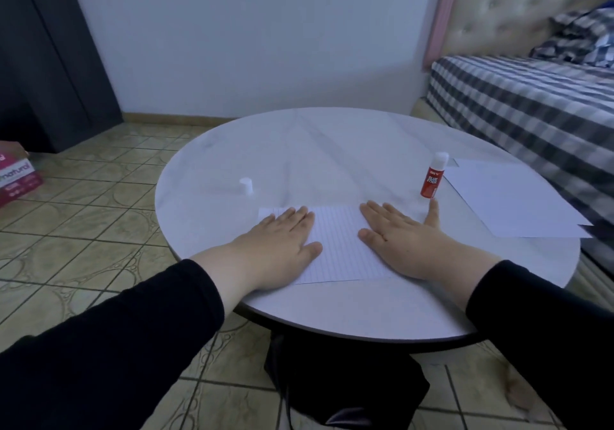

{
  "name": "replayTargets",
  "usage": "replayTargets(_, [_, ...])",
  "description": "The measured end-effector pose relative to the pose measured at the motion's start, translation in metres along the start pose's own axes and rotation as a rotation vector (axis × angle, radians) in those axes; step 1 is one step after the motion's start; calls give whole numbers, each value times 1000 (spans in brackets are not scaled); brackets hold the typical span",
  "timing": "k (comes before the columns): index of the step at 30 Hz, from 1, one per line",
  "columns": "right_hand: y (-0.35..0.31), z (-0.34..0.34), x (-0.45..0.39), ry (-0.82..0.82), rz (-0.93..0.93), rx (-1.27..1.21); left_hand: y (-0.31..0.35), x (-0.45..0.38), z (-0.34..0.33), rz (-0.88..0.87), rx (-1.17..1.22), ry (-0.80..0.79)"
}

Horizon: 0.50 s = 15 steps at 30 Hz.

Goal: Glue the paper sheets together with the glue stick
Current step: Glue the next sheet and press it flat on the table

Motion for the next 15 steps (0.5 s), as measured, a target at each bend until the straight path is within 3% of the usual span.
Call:
replayTargets(4, [23, 3, 1, -25, 0, -2, 6, -3, 5, 50, -87, 42])
replayTargets(9, [23, 4, 5, -11, 155, 59, 30, -17, 4, -148, -48, -5])
replayTargets(15, [40, -2, 37, -138, 267, 99, 24, -21, 0, -144, -48, -19])
Point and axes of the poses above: each hand's wrist, its own x-axis away from the middle knuckle, its own z-axis out of the back of the hand, y = z × x, the point moved 2 cm from there along -x, towards the middle knuckle, and after that the axes turned 7 degrees about -y, right-handed, at the moved point
